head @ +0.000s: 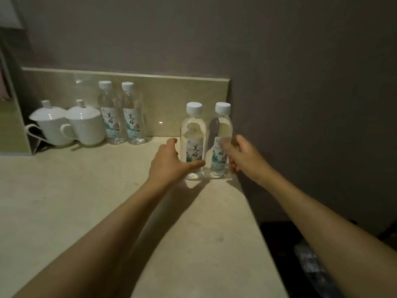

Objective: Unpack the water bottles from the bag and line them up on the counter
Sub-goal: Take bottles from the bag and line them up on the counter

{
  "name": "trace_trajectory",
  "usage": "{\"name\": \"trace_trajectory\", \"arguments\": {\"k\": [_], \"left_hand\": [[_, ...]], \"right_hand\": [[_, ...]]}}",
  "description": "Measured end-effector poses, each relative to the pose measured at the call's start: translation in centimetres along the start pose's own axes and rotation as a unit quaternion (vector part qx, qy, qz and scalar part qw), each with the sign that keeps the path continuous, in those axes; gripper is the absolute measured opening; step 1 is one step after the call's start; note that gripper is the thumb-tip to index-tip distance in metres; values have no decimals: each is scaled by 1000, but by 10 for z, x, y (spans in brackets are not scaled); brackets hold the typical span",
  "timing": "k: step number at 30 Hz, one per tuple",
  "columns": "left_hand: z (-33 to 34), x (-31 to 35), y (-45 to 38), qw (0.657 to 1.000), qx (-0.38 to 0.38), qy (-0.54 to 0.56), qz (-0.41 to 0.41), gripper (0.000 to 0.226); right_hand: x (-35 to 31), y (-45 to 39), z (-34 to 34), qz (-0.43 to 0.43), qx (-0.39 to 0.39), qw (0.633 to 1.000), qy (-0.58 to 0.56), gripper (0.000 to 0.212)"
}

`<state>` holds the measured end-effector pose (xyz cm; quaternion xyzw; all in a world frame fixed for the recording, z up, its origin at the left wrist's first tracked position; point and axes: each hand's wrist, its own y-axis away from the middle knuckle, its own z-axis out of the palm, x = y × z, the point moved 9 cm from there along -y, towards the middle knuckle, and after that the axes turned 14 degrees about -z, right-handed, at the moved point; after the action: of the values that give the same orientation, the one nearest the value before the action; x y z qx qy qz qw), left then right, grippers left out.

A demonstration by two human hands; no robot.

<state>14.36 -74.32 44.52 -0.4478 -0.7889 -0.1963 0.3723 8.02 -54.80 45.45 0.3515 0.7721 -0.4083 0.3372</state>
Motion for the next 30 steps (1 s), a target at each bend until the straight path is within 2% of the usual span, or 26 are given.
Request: {"name": "trace_trajectory", "arguments": {"k": [3,8,13,19,30], "left_hand": [[3,-4,3,1000,10,-9,-1,78],[-2,-6,4,999,41,-7,15,60],[-13,-10,-5,998,51,14,16,52],[-24,-19,-28,997,69,36,-5,49],[-45,-38,-58,987,144,54,-47,53]], "right_hand": [[12,7,10,19,-45,990,129,51],[10,9,20,2,21,991,132,47],[9,-3,34,0,37,990,137,48],[14,-24,56,9,68,987,145,52],[13,-65,92,27,58,986,155,55]]}}
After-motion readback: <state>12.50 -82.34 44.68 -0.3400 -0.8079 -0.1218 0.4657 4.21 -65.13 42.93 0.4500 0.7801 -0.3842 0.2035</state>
